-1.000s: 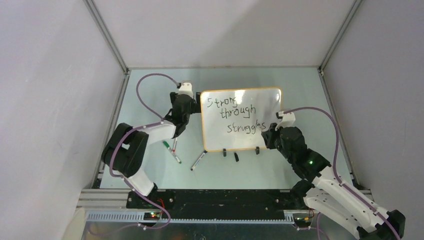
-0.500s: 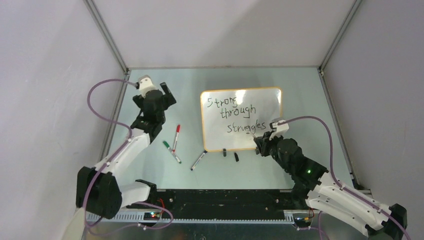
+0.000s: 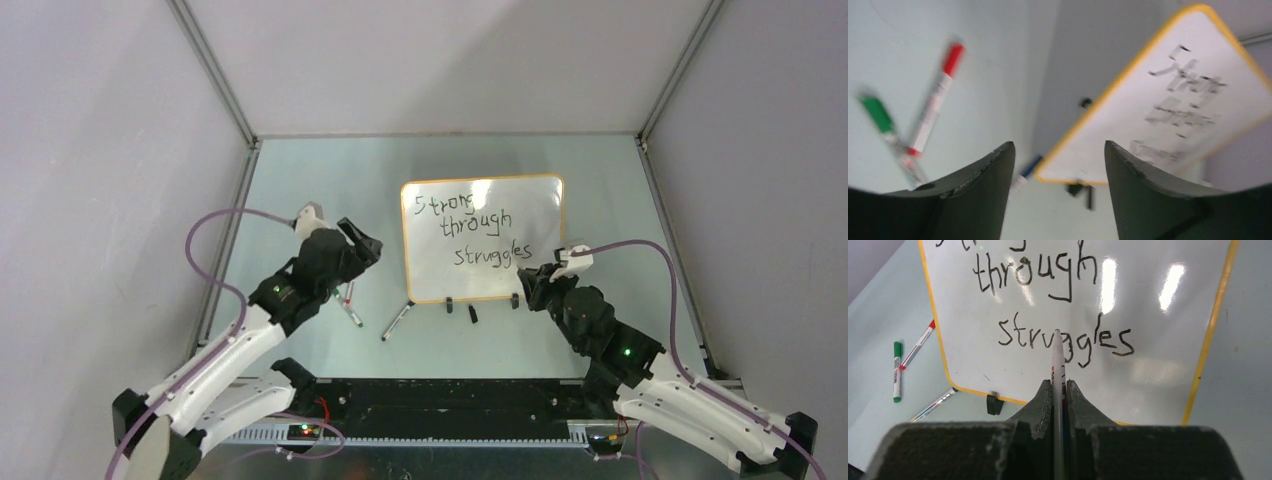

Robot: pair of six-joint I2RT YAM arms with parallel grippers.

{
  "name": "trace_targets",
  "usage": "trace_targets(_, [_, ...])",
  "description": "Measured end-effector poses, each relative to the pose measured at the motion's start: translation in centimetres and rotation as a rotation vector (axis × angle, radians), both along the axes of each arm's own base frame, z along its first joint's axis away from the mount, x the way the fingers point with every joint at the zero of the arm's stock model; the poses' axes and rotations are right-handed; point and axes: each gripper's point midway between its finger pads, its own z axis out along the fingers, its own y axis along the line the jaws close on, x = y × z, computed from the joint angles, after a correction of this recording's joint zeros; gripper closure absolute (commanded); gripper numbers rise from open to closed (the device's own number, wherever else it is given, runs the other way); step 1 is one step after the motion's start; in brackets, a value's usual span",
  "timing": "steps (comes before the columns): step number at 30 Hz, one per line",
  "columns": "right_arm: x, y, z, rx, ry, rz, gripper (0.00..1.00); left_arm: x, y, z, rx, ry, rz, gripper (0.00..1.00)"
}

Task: Write a sentence on the whiteboard
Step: Pick up the pen cap from the center of the board.

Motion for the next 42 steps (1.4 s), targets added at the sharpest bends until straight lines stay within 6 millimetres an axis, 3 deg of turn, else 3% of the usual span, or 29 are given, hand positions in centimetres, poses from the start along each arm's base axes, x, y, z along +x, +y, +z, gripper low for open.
trace_targets(4, [0.0, -0.9, 0.1, 0.012, -0.017, -0.041, 1.0, -2.9, -3.2, 0.6, -0.151, 0.021, -0.03, 0.37])
trace_targets(11, [0.2, -2.2, 0.1, 0.019, -0.028, -0.101, 1.0, -7.3, -10.5, -2.3, -0.127, 0.185, -0.081, 0.34])
trace_targets(17, [0.2, -2.9, 0.1, 0.027, -0.036, -0.136, 1.0, -7.5, -16.3, -2.2, -0.056, 0.212, -0.052, 0.4])
trace_targets(21, [0.1, -3.5, 0.4, 0.049, -0.047, -0.159, 1.0, -8.0, -19.3, -4.4, 0.03, 0.228, -0.057, 0.47])
trace_targets(30, [-0.4, -6.1, 1.6, 0.127, -0.08, -0.252, 1.0, -9.8, -20.3, -9.4, 0.225, 0.232, -0.093, 0.45])
trace_targets(42, [-0.8, -8.0, 1.6, 0.161, -0.095, -0.326, 1.0, -9.9, -22.7, -11.0, 0.232, 0.195, -0.148, 0.47])
